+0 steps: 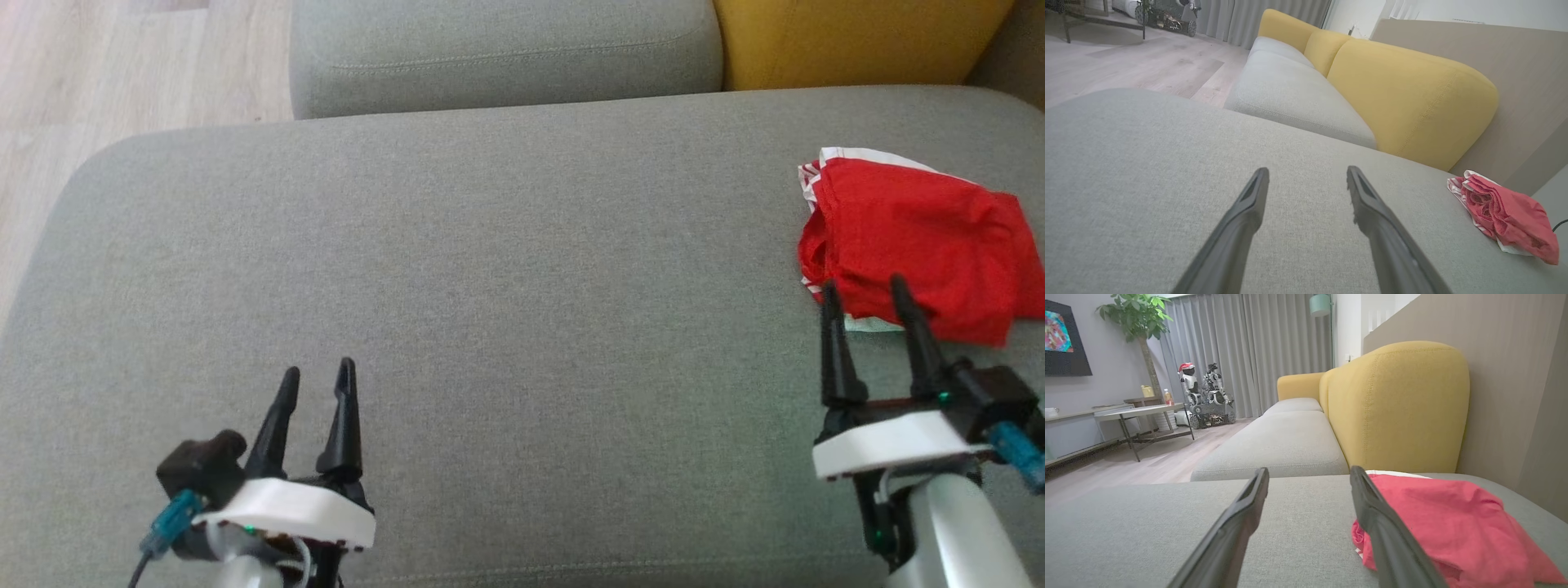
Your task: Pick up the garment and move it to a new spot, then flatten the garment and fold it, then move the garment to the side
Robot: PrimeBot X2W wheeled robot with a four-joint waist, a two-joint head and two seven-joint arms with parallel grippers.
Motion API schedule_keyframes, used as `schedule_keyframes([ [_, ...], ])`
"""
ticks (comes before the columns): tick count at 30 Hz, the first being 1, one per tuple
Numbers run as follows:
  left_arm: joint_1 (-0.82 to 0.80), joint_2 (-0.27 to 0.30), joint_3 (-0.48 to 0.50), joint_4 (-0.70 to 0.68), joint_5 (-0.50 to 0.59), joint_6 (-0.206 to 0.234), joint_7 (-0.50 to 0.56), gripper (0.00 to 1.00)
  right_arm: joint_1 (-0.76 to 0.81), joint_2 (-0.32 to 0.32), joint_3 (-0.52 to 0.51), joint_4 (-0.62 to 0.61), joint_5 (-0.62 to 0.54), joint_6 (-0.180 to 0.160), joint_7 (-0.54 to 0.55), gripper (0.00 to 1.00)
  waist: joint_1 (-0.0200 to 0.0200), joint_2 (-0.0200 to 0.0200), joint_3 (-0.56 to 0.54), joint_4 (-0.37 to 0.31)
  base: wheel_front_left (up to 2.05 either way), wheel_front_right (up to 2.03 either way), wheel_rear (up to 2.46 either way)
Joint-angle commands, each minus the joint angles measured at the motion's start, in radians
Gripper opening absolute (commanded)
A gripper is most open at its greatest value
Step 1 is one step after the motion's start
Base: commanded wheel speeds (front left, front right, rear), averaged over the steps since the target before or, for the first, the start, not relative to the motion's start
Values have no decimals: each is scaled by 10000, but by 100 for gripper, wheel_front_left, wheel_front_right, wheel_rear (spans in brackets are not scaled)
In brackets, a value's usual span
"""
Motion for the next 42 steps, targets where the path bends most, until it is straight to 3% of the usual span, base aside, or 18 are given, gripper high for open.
schedule_keyframes([
  [1, -329, 77, 400, -458, 142, -23, -51, 100, -220, 75, 238, -494, -176, -9, -112, 100, 1, -1, 2, 5, 0, 0, 0],
  [15, -198, 77, 596, -1201, 338, 283, -51, 100, -6, 253, 249, -707, -318, -9, -115, 100, 1, -1, 48, -53, 0, 0, 0],
  [24, -162, 77, 615, -1065, -5, -87, -51, 100, -26, 275, 195, -793, -252, -9, -116, 100, 1, -1, 85, -103, 0, 0, 0],
  [41, -13, 77, 1095, -1414, -521, -121, -51, 100, 19, 280, 324, -826, -173, -9, -116, 100, 1, -1, 110, -106, 0, 0, 0],
  [42, 142, -6, 748, -1016, -529, -83, 0, 0, 262, 261, 55, -431, -152, 0, -4, 0, 1, -1, 109, -107, 0, 0, 0],
])
